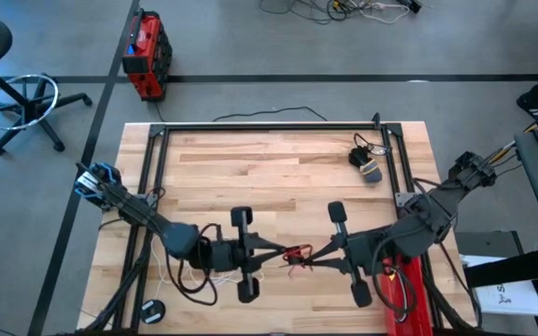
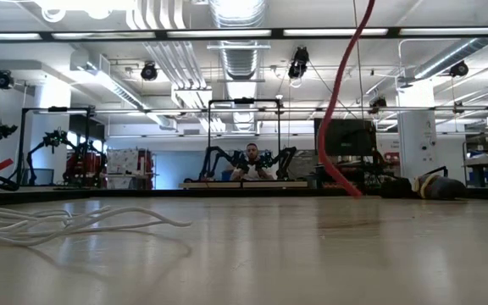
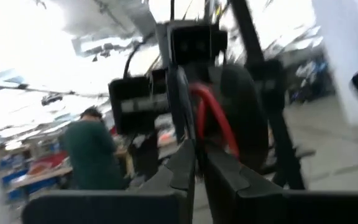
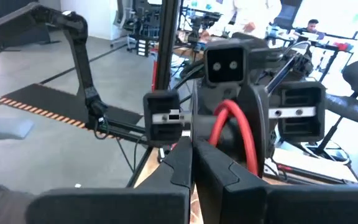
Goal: Coil cords
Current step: Coil the red wire onto the spool
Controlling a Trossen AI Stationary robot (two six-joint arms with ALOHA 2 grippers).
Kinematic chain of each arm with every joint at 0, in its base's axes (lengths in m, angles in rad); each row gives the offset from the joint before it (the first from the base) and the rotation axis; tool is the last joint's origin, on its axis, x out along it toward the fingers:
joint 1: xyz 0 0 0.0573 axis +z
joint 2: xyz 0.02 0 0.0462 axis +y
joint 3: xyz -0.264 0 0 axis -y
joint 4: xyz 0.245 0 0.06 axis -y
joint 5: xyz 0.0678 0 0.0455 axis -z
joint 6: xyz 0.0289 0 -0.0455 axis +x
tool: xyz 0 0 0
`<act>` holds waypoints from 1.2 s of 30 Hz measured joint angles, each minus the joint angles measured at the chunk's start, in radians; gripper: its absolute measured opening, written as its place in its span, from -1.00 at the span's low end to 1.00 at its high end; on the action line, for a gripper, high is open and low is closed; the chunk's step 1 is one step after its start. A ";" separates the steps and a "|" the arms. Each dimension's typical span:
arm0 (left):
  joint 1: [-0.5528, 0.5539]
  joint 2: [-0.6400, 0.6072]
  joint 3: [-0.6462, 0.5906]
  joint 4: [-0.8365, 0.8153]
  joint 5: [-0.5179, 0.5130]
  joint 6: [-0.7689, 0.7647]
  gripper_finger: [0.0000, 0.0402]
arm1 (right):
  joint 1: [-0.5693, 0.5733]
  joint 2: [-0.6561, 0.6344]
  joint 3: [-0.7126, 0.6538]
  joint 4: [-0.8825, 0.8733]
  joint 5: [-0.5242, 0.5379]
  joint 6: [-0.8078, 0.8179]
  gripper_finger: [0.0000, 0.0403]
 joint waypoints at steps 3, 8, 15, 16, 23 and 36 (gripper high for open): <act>0.001 0.004 -0.004 -0.043 -0.087 0.019 -0.77 | -0.003 -0.008 0.000 0.007 0.011 0.000 -0.99; 0.012 0.004 -0.008 -0.084 -0.099 -0.058 -0.53 | -0.001 -0.032 0.000 0.017 0.004 -0.005 -1.00; 0.071 0.007 -0.051 -0.089 0.051 -0.235 -0.20 | -0.003 -0.036 0.000 0.055 0.002 -0.052 -1.00; 0.080 0.011 -0.057 -0.084 0.063 -0.255 -0.17 | -0.005 -0.036 0.000 0.054 0.000 -0.053 -1.00; 0.122 0.086 -0.059 -0.065 0.222 -0.347 -0.01 | -0.009 -0.036 0.000 0.049 -0.003 -0.065 -1.00; 0.164 0.170 -0.055 0.067 0.290 -0.439 -0.23 | -0.010 -0.035 0.000 0.018 -0.003 -0.061 -1.00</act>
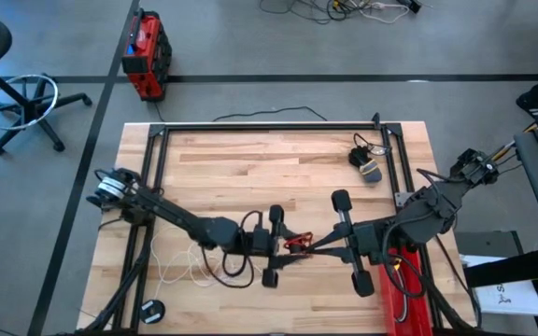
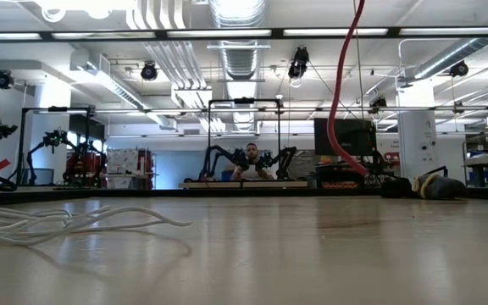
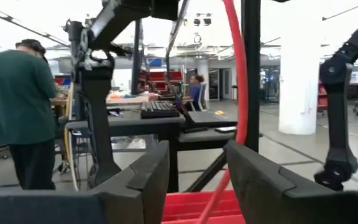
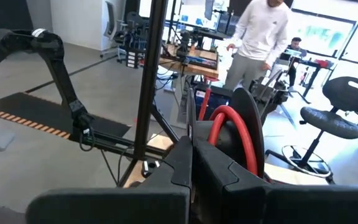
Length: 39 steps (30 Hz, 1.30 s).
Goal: Coil cords
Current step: Coil the red wire onto the spool
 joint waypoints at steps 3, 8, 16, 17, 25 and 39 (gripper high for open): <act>-0.001 0.020 0.000 0.024 0.015 -0.005 -0.29 | -0.001 0.000 0.000 -0.001 0.000 -0.002 -1.00; -0.001 0.045 0.001 0.082 0.029 -0.013 -0.39 | -0.008 0.000 0.000 -0.004 0.000 -0.005 -1.00; -0.001 0.058 0.001 0.093 0.058 -0.018 -0.39 | -0.017 0.000 0.001 -0.030 0.002 0.006 -1.00; -0.001 0.058 0.001 0.092 0.058 -0.018 -0.37 | -0.017 0.000 0.001 -0.035 0.008 0.012 -1.00; 0.002 0.059 0.001 0.011 0.060 0.003 -0.11 | -0.017 0.001 0.001 -0.074 0.007 0.047 -1.00; 0.004 0.059 0.007 0.047 0.055 -0.029 -0.39 | -0.017 0.007 0.001 -0.079 0.007 0.045 -1.00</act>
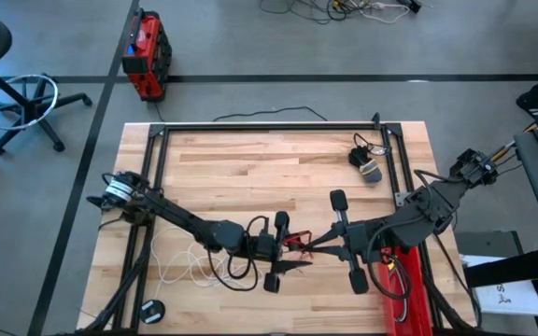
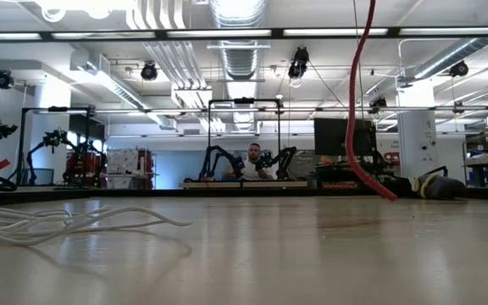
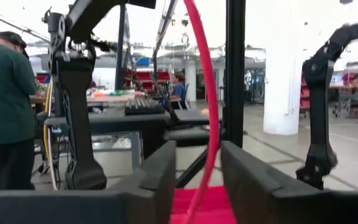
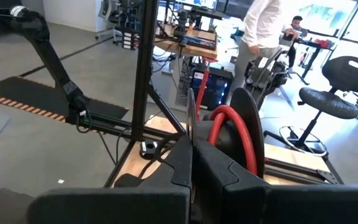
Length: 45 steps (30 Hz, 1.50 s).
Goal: Coil cords
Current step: Coil the red wire onto the spool
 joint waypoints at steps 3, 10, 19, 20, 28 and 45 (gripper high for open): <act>0.000 -0.001 0.019 0.004 0.000 -0.008 -0.65 | 0.000 0.000 0.000 -0.001 0.000 -0.001 -1.00; 0.000 -0.001 0.024 -0.001 0.000 -0.020 -0.94 | 0.000 0.000 0.000 -0.001 0.000 0.000 -1.00; 0.000 -0.004 0.024 -0.042 -0.004 -0.027 -0.99 | 0.000 0.000 0.000 -0.024 0.000 0.010 -1.00; 0.000 -0.005 0.024 -0.049 -0.009 -0.022 -0.99 | 0.000 0.000 0.000 -0.023 0.000 0.010 -1.00; -0.004 -0.073 0.023 -0.263 -0.054 0.025 -1.00 | 0.013 -0.034 -0.001 -0.061 0.006 0.020 -1.00; -0.124 -0.282 0.022 -0.489 -0.056 0.155 -1.00 | 0.013 -0.092 -0.001 -0.263 0.009 0.125 -1.00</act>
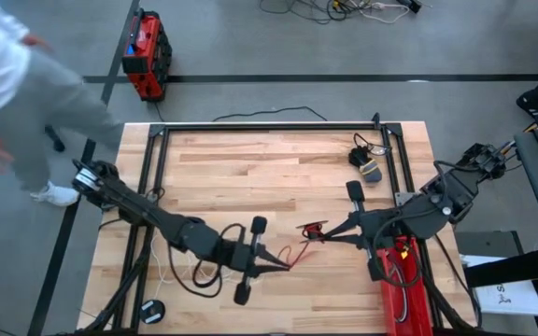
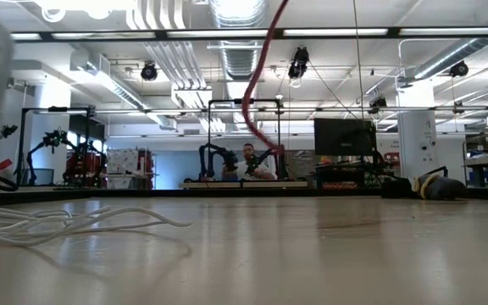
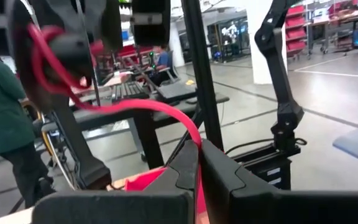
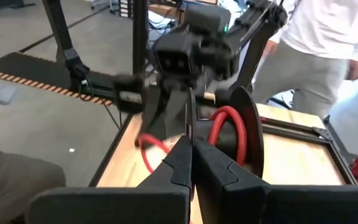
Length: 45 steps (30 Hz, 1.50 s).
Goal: Coil cords
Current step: Coil the red wire onto the spool
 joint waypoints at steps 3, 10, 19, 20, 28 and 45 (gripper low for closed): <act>-0.015 -0.011 0.000 0.003 -0.005 0.015 -1.00 | 0.000 0.004 0.000 -0.016 -0.001 0.006 -1.00; -0.018 -0.035 0.000 -0.046 -0.035 0.013 -1.00 | 0.000 0.022 -0.001 -0.133 -0.055 0.050 -1.00; -0.018 -0.052 0.000 -0.079 0.007 -0.004 -0.99 | -0.001 0.072 -0.002 -0.253 -0.108 0.125 -1.00; -0.018 -0.052 0.005 -0.089 0.019 -0.006 -0.99 | -0.002 0.083 -0.003 -0.255 -0.112 0.125 -1.00; -0.017 -0.050 0.042 -0.179 0.019 -0.014 -0.99 | -0.007 0.172 -0.003 -0.251 -0.166 0.131 -1.00; 0.089 0.087 -0.153 0.091 0.080 -0.244 -0.55 | -0.014 0.166 0.132 -0.238 -0.159 0.020 -1.00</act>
